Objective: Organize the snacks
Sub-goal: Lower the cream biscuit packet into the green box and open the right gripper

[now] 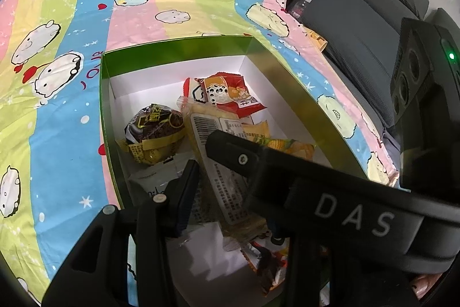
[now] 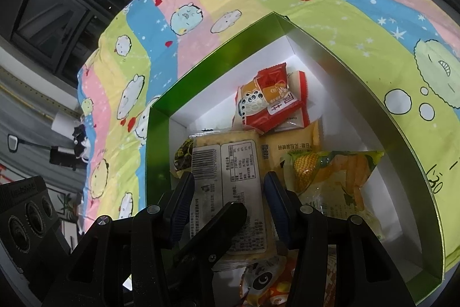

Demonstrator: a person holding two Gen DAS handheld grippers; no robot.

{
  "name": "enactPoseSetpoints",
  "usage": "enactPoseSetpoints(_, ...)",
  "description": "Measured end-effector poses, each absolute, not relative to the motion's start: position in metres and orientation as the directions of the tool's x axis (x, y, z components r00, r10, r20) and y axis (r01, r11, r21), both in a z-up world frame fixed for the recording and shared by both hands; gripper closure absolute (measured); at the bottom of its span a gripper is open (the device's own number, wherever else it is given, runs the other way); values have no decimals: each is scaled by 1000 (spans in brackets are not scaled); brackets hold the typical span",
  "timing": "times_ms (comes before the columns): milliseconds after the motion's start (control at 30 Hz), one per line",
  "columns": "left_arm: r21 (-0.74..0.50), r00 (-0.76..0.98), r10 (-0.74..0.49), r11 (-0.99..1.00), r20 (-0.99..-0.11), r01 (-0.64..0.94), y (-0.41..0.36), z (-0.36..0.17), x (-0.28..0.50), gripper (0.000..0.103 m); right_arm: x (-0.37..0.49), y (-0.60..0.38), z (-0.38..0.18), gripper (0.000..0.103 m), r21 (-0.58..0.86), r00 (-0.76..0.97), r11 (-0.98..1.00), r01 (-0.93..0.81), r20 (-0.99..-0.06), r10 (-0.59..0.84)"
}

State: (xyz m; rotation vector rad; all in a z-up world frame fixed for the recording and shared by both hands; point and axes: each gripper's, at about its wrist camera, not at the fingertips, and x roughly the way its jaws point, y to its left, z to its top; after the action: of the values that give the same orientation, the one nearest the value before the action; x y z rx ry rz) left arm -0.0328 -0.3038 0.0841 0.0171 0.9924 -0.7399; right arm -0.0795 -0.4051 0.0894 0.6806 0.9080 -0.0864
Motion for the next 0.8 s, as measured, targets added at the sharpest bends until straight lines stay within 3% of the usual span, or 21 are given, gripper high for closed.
enactPoseSetpoints(467, -255, 333, -492, 792, -805, 554, -310, 80, -31, 61, -80, -415, 79, 49, 526, 614, 767, 368, -757, 225)
enactPoseSetpoints(800, -281, 307, -491, 799, -815, 532, -309, 82, -30, 58, -84, -417, 82, 49, 547, 628, 751, 370, -743, 232)
